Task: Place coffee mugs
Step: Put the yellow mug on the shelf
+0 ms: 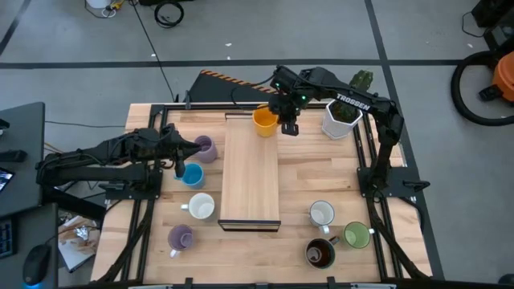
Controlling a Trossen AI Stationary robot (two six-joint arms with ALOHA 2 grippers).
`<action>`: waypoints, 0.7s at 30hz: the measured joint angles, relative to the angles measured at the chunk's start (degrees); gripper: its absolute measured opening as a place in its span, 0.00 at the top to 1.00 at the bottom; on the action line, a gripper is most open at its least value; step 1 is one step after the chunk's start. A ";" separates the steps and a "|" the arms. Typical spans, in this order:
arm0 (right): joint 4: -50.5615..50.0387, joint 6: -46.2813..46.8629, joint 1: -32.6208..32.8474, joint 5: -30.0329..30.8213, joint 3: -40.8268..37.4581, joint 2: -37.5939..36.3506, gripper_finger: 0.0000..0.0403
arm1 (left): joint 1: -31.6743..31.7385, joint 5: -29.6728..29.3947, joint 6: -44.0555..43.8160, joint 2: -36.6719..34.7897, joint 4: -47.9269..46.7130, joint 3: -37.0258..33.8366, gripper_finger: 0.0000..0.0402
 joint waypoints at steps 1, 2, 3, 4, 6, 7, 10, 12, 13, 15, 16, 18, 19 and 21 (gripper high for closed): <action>0.03 0.11 0.00 -0.18 -0.13 0.00 0.84 | 0.00 0.00 0.00 0.00 0.00 0.00 0.85; 0.28 0.14 0.00 -0.27 -0.53 -0.02 0.84 | 0.00 0.00 0.00 0.00 -0.04 0.00 0.85; 0.55 0.11 0.00 -0.28 -1.10 -0.02 0.84 | 0.00 0.00 0.00 0.00 -0.14 0.00 0.85; 0.55 0.14 -0.01 -0.28 -1.65 -0.02 0.84 | 0.00 0.00 0.00 0.00 -0.36 0.00 0.85; 0.46 0.63 -0.28 -0.47 -2.80 -0.02 0.84 | 0.00 0.00 0.00 0.00 -0.96 0.00 0.85; 1.02 0.83 -0.33 -0.97 -3.18 -0.06 0.84 | 0.00 0.00 0.00 0.00 -1.23 0.00 0.85; 2.42 0.97 -0.35 -1.27 -3.80 -0.09 0.84 | 0.00 0.00 0.00 0.00 -1.33 0.00 0.85; 2.80 0.95 -0.33 -1.32 -3.86 -0.09 0.84 | -0.01 0.00 -0.14 0.00 -1.34 0.00 0.85; 2.85 0.97 -0.33 -1.33 -3.86 -0.09 0.84 | -0.02 0.02 -0.36 0.00 -1.44 0.00 0.85; 2.55 0.99 -0.59 -1.23 -3.88 -0.09 0.84 | -0.02 0.03 -1.06 0.00 -2.00 0.00 0.85; 2.29 0.99 -0.67 -0.96 -3.88 -0.09 0.84 | -0.02 0.03 -1.13 0.00 -2.34 0.00 0.85; 2.01 0.98 -0.77 -0.44 -3.88 -0.13 0.84 | -0.02 0.03 -1.26 0.00 -2.45 0.00 0.85; 2.03 0.85 -0.84 -0.39 -3.88 -0.13 0.84 | -0.02 0.04 -1.43 -0.02 -2.41 0.00 0.85; 2.04 0.75 -0.90 -0.22 -3.88 -0.13 0.84 | -0.02 0.02 -1.45 0.00 -2.40 0.00 0.85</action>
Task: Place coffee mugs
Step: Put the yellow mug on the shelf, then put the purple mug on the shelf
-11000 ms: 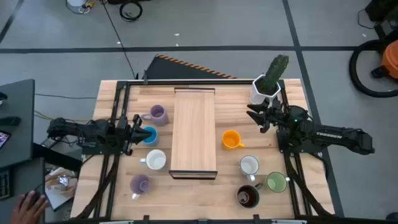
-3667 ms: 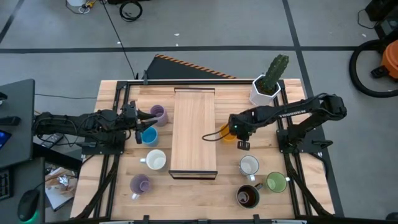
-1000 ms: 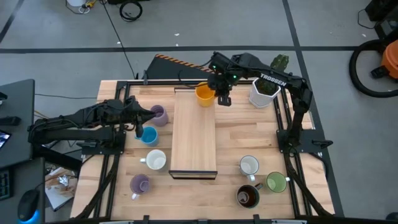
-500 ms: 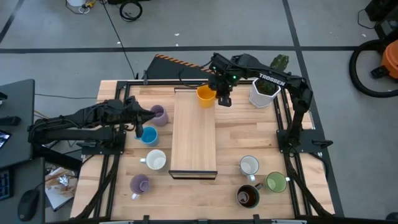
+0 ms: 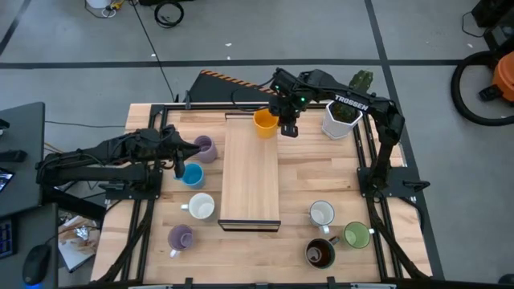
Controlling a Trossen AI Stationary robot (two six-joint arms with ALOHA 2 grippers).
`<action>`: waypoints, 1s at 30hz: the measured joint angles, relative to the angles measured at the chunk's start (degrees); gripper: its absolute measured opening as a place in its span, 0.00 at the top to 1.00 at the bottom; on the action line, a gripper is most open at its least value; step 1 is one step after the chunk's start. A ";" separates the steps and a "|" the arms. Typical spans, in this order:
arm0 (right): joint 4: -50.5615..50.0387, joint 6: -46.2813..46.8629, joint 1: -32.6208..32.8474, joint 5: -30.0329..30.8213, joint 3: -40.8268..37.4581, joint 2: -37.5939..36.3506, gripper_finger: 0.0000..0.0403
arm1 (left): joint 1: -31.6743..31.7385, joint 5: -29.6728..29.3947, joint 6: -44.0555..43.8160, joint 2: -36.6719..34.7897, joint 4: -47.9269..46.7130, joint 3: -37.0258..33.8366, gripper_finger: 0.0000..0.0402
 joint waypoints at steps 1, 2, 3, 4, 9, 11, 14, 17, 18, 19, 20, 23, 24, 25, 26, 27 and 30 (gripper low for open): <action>0.00 0.00 -0.06 0.02 0.00 0.00 0.84 | 0.00 0.00 -0.02 0.00 0.00 0.00 0.85; 0.00 -0.04 -0.11 0.06 0.00 0.00 0.84 | 0.00 0.02 -0.04 0.00 0.01 0.00 0.85; 0.00 -0.06 -0.12 0.13 0.00 0.00 0.84 | 0.00 0.00 -0.04 -0.02 0.01 0.00 0.85; 0.00 -0.07 -0.13 0.20 0.00 0.00 0.84 | 0.00 0.00 -0.03 0.00 0.01 0.00 0.85; -0.13 -0.20 -0.13 0.59 0.00 0.00 0.79 | 0.00 0.02 0.03 0.00 -0.14 0.00 0.85; -0.17 -0.20 -0.15 0.66 -0.02 0.00 0.76 | 0.00 0.00 0.15 0.00 -0.28 0.00 0.85; 0.00 -0.19 -0.17 0.66 -0.02 0.00 0.71 | 0.00 0.00 1.52 0.00 0.19 0.00 0.85; 0.02 -0.17 -0.15 0.61 -0.01 -0.02 0.65 | 0.00 -0.02 2.16 -0.01 1.70 0.00 0.82; 0.03 -0.17 -0.17 0.61 -0.02 -0.09 0.63 | 0.00 -0.02 2.58 0.00 2.18 0.00 0.81; 0.15 -0.17 -0.17 0.59 -0.02 -0.12 0.60 | 0.00 -0.04 2.80 -0.02 2.45 0.00 0.79; 0.41 -0.15 -0.17 0.61 0.00 -0.22 0.58 | 0.00 -0.10 2.99 -0.02 2.55 0.00 0.76; 0.39 0.24 -0.17 0.58 0.01 -0.86 0.50 | 0.00 -0.11 3.53 -0.02 2.53 0.00 0.68; 0.29 0.25 -0.17 0.58 0.02 -1.12 0.47 | 0.00 -0.14 3.99 -0.02 2.53 0.00 0.66; 0.07 0.28 -0.17 0.60 0.01 -1.29 0.44 | 0.00 -0.07 4.38 0.00 2.53 0.00 0.64; 0.04 0.41 -0.17 0.60 0.01 -1.54 0.42 | 0.00 -0.02 4.55 0.00 2.53 0.00 0.62; -0.03 0.53 -0.17 0.59 0.01 -1.94 0.39 | 0.00 -0.04 4.72 -0.02 2.55 0.00 0.61; -0.19 0.90 -0.04 0.63 0.07 -3.22 0.33 | 0.00 -0.03 5.13 -0.01 2.57 0.00 0.60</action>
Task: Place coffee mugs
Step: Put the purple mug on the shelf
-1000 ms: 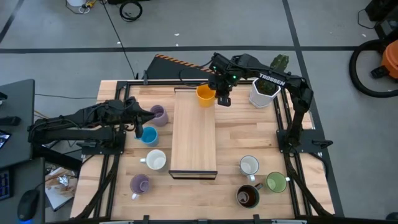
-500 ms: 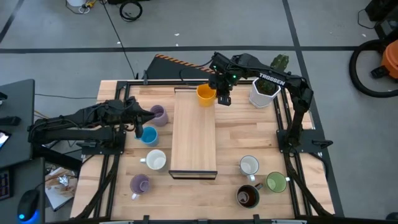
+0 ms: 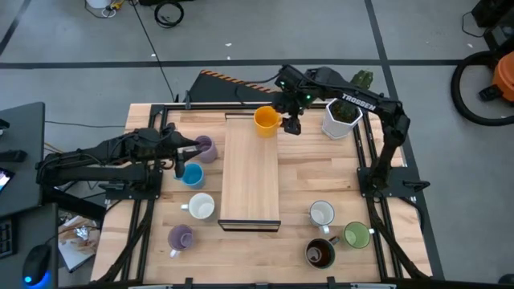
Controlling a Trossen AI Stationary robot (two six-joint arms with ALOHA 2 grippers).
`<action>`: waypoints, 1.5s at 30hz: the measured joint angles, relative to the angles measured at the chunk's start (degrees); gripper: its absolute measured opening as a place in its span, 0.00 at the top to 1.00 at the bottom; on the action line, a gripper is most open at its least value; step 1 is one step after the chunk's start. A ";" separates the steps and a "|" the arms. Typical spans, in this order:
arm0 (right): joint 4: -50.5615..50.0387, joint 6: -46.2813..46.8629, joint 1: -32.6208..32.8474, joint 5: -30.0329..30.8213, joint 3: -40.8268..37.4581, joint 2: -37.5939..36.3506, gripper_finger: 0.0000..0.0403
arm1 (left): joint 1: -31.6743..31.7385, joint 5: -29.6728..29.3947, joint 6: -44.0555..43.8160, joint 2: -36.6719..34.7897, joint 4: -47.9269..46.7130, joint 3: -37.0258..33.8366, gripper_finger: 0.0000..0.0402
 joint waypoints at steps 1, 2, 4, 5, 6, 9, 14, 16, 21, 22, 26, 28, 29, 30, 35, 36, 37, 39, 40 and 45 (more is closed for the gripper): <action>-0.09 0.02 0.04 0.07 0.02 -0.38 0.31 | 0.00 0.00 0.03 0.00 0.01 0.00 0.60; -0.09 0.06 0.04 0.21 0.02 -0.84 0.30 | 0.00 0.01 0.04 0.01 0.10 0.00 0.60; -0.12 0.43 0.04 0.27 0.02 -1.78 0.28 | 0.00 0.01 0.04 0.01 0.43 0.00 0.60; -0.14 0.68 0.04 0.40 0.02 -2.49 0.27 | 0.00 0.01 0.04 -0.01 0.48 0.00 0.60; -0.14 1.02 0.05 0.98 0.02 -3.36 0.27 | 0.00 0.01 0.04 -0.01 0.48 0.00 0.60; -0.16 2.28 0.39 2.52 0.02 -6.61 0.26 | 0.04 -0.01 -0.09 0.00 0.48 0.02 0.60; -0.07 5.37 2.27 6.20 0.03 -13.71 0.27 | 0.07 -0.14 -0.62 -0.01 0.29 0.07 0.62; -0.05 7.36 3.55 8.04 0.04 -16.78 0.28 | 0.07 -0.17 -0.64 0.01 -0.37 0.17 0.63; 1.85 12.33 9.12 12.30 -1.56 -23.20 0.28 | 1.39 -0.73 -0.70 4.11 -5.21 6.45 0.65; 2.83 13.16 10.52 13.95 -2.82 -24.37 0.28 | 1.87 -0.80 -0.34 5.60 -6.57 8.16 0.65; 7.45 16.10 15.49 20.72 -10.17 -28.79 0.28 | 5.11 0.72 1.91 12.29 -14.56 15.04 0.65; 10.26 17.47 17.69 22.52 -14.35 -30.98 0.28 | 7.12 2.62 2.56 15.39 -19.27 17.65 0.65; 11.68 18.11 18.68 23.13 -16.46 -31.99 0.28 | 8.12 3.41 2.82 16.69 -21.32 18.52 0.65; 13.20 18.72 19.73 23.52 -18.45 -32.97 0.28 | 9.21 3.66 3.25 17.89 -23.39 19.10 0.65; 20.71 19.61 23.91 23.82 -27.75 -36.84 0.28 | 12.92 3.79 5.21 21.39 -29.84 19.82 0.62; 22.03 19.63 24.49 23.84 -29.39 -37.40 0.28 | 13.59 3.74 5.67 21.89 -30.95 19.82 0.60; 23.42 19.63 25.02 23.83 -31.09 -37.94 0.28 | 14.13 3.64 6.42 22.34 -31.69 19.82 0.58; 25.98 19.63 25.77 23.83 -33.87 -38.56 0.28 | 15.36 3.65 7.77 23.16 -33.13 19.82 0.54; 26.89 19.63 26.09 23.83 -35.03 -38.76 0.28 | 15.93 3.67 8.36 23.59 -33.62 19.82 0.53; 30.60 19.21 27.03 23.68 -38.46 -38.62 0.28 | 19.58 4.79 11.01 27.56 -35.16 19.82 0.50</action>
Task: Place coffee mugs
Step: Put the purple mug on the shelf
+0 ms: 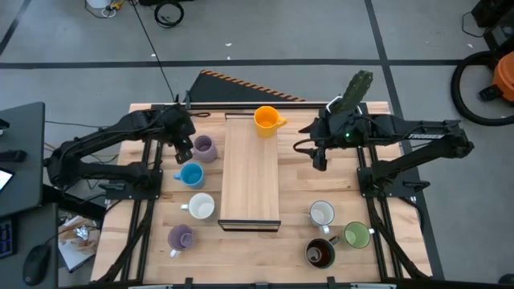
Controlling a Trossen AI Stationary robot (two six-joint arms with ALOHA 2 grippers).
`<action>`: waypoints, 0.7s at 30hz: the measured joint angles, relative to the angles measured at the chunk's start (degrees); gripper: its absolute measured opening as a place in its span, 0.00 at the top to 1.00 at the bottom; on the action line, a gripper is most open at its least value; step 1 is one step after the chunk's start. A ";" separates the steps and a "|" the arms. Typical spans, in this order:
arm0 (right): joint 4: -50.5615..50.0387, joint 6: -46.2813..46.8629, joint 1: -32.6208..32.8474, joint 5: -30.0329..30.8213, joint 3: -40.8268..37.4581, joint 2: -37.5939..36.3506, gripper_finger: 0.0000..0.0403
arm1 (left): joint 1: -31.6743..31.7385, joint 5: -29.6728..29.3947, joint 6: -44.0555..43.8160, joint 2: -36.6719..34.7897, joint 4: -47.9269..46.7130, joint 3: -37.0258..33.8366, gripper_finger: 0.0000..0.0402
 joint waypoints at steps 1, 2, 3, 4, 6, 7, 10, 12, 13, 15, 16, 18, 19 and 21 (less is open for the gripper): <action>0.56 -0.10 0.17 -0.33 -0.26 0.13 0.28 | 0.88 0.78 0.60 1.05 -0.26 0.00 0.50; 0.78 -0.18 0.37 -0.65 -0.36 0.17 0.28 | 1.66 1.66 1.35 2.05 -0.51 0.00 0.51; 0.95 -0.20 0.55 -0.95 -0.42 0.17 0.28 | 2.29 2.32 1.94 3.09 -0.60 0.00 0.51; 1.20 -0.18 0.84 -1.18 -0.42 0.13 0.28 | 2.77 2.74 2.41 4.16 -0.56 0.00 0.52; 1.20 -0.06 1.59 -1.22 -0.42 0.07 0.28 | 3.54 3.55 3.66 5.83 -0.59 -0.04 0.53; 0.98 0.09 1.99 -1.34 -0.42 0.04 0.28 | 3.78 3.98 4.19 6.36 -0.49 -0.04 0.54; 1.04 0.29 3.25 -1.36 -0.42 -0.04 0.28 | 4.42 4.86 5.35 7.89 -0.11 -0.04 0.54; 1.08 0.46 4.03 -1.35 -0.42 0.15 0.28 | 4.76 4.86 6.26 8.54 -0.08 -0.17 0.54; 1.02 0.76 4.39 -1.35 -0.42 0.19 0.28 | 5.01 4.88 6.46 8.71 0.17 -0.53 0.54; 1.32 1.18 4.97 -1.33 -0.42 0.42 0.28 | 5.44 5.07 6.89 8.80 0.81 -1.98 0.54; 1.37 1.20 5.25 -1.33 -0.42 0.53 0.28 | 5.59 5.21 7.40 8.80 1.31 -2.96 0.54; 1.39 1.20 5.77 -1.33 -0.42 0.76 0.28 | 5.62 5.20 8.28 8.80 2.32 -4.98 0.54; 1.80 1.20 5.94 -1.33 -0.42 0.81 0.28 | 5.62 5.18 8.82 8.80 3.14 -6.01 0.54; 2.04 1.20 6.06 -1.31 -0.42 0.87 0.28 | 5.62 4.93 9.40 8.78 5.73 -7.70 0.54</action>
